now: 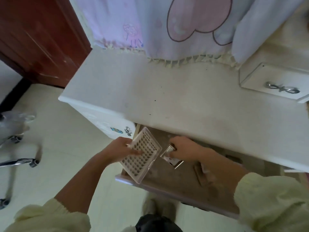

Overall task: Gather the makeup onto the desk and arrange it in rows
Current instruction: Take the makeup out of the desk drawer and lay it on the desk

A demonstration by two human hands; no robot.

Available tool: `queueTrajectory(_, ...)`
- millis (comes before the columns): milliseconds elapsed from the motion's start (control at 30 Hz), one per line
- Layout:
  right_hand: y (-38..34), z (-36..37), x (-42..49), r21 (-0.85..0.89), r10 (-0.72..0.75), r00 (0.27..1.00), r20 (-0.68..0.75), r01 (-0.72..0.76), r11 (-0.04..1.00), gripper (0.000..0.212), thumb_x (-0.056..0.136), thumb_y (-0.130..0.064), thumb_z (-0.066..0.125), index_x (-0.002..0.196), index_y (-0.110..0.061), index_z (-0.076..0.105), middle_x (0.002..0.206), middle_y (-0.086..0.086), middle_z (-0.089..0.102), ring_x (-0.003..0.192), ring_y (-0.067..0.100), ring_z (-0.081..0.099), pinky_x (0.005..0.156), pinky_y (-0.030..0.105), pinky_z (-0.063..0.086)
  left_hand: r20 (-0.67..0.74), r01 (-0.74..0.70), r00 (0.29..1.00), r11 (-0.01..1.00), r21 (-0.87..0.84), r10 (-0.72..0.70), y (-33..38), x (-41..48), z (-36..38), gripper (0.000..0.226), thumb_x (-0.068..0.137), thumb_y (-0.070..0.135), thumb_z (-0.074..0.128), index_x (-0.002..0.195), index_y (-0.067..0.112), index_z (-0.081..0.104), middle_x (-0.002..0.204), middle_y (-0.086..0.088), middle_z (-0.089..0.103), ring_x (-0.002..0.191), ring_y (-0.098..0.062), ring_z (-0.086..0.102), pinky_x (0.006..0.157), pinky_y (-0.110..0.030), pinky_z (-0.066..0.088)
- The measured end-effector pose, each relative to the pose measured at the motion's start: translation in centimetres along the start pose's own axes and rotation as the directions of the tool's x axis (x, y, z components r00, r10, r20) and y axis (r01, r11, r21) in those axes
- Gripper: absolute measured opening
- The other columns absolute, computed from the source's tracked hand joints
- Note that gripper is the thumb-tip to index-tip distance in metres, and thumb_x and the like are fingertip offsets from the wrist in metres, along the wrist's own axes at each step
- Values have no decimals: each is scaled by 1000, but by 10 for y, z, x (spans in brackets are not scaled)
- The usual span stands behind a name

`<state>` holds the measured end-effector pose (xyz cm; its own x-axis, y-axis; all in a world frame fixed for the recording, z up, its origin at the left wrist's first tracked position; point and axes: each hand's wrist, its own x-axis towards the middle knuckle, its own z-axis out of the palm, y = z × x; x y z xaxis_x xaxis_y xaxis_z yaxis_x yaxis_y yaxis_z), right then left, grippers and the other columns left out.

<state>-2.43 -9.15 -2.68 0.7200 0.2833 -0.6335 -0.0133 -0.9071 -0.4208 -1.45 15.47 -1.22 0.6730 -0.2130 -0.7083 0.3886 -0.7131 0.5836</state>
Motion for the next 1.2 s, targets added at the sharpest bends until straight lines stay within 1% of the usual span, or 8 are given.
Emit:
queueTrajectory(167, -29, -91, 3, 263, 25, 984, -175, 22, 964, 33, 86, -35, 70, 74, -9, 54, 71, 4, 54, 61, 13, 46, 55, 25, 32, -150, -97, 986, 973, -212, 66, 24, -11, -67, 20, 85, 34, 69, 97, 17, 71, 86, 2, 75, 78, -14, 72, 67, -26, 52)
queueTrajectory(333, -65, -144, 55, 784, 214, 948, -236, 56, 618, 25, 89, -20, 68, 104, 0, 67, 92, 9, 71, 70, 14, 66, 58, 21, 52, -307, -170, 952, 847, -504, 8, 40, 26, -137, 24, 84, 28, 72, 103, 14, 69, 94, -3, 75, 89, -21, 72, 80, -36, 55)
queueTrajectory(600, -125, -175, 195, 901, 379, 898, -225, 44, 431, 7, 86, -7, 70, 90, -3, 66, 92, 16, 68, 71, 21, 63, 69, 32, 56, -227, -174, 972, 839, -515, 63, 37, 123, -248, 28, 86, 31, 69, 111, 18, 67, 100, 1, 75, 93, -17, 71, 79, -33, 53)
queueTrajectory(767, -138, -187, 254, 946, 445, 875, -189, 41, 321, 27, 72, 2, 79, 94, 11, 66, 101, 27, 69, 84, 30, 66, 89, 50, 55, -178, -203, 974, 880, -429, 138, 24, 170, -296, 38, 88, 39, 65, 123, 22, 61, 110, 3, 71, 98, -12, 65, 82, -32, 46)
queueTrajectory(867, -142, -193, 279, 928, 459, 851, -256, 85, 362, 30, 69, -5, 83, 91, 8, 68, 95, 26, 71, 81, 30, 67, 85, 56, 54, -247, -239, 959, 869, -432, 141, 25, 193, -313, 33, 89, 33, 66, 119, 20, 62, 106, -1, 72, 92, -10, 69, 83, -31, 52)
queueTrajectory(1000, -146, -199, 299, 778, 453, 786, -420, 55, 626, 35, 68, -26, 87, 86, -6, 65, 80, 9, 71, 70, 23, 69, 70, 41, 59, -417, -348, 888, 878, -330, 196, 29, 215, -321, 51, 82, 31, 75, 127, 29, 52, 108, -1, 70, 86, -11, 70, 70, -26, 56)
queueTrajectory(1100, -145, -205, 304, 742, 426, 785, -449, 62, 667, 46, 68, -30, 87, 97, -8, 59, 81, 5, 69, 61, 14, 63, 61, 32, 54, -426, -393, 841, 918, -59, 333, 29, 225, -317, 83, 63, 50, 85, 133, 31, 45, 111, 3, 65, 99, -17, 66, 84, -41, 57)
queueTrajectory(1200, -140, -214, 306, 635, 362, 803, -473, 26, 772, 42, 73, -35, 83, 99, -15, 56, 87, 3, 69, 71, 17, 64, 67, 32, 53, -479, -191, 833, 957, 218, 275, 33, 224, -308, 114, 61, 61, 79, 151, 31, 16, 130, -5, 37, 125, -24, 34, 106, -43, 35)
